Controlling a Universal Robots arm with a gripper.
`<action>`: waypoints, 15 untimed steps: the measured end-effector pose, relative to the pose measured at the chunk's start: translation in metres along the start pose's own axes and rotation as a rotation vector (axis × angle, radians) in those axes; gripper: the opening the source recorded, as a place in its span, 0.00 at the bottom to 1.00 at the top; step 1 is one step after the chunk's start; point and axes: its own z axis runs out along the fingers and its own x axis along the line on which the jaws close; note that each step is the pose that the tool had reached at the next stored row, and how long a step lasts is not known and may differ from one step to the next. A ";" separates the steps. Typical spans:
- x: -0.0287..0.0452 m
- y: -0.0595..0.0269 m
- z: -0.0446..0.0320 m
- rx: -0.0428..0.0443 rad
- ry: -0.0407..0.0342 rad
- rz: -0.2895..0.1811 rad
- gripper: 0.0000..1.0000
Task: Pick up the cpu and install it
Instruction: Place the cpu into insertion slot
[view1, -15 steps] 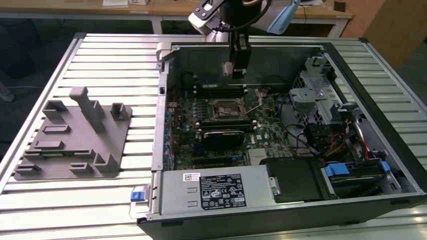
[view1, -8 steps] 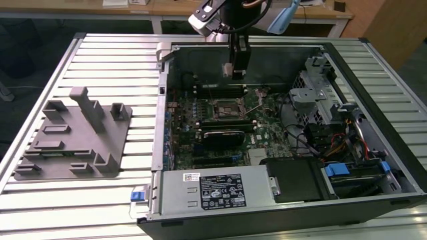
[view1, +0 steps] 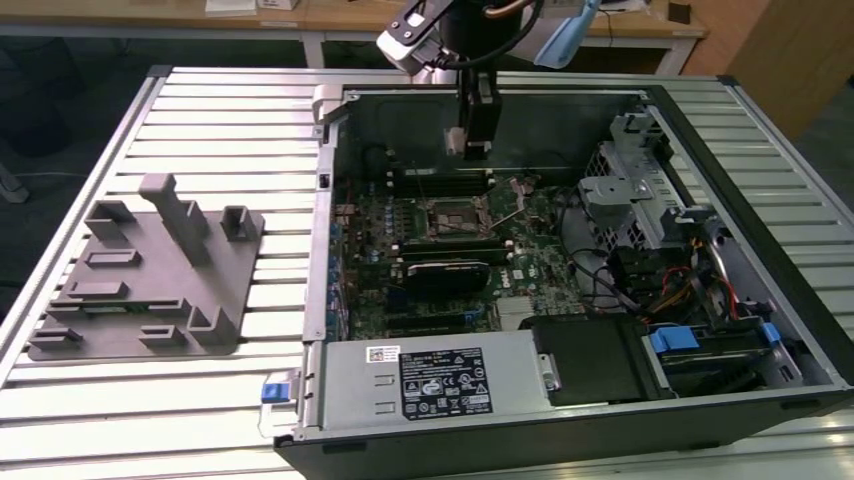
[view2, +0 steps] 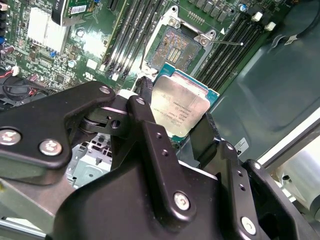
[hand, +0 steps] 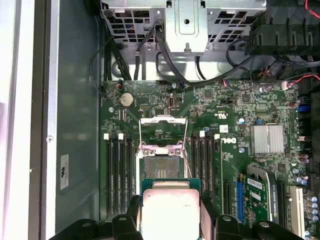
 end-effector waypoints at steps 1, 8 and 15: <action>0.0000 0.0000 0.0002 0.0000 0.0000 0.000 0.55; 0.0000 -0.0001 0.0019 0.0001 0.0000 0.000 0.55; 0.0002 -0.0004 0.0064 0.0000 0.0000 0.000 0.55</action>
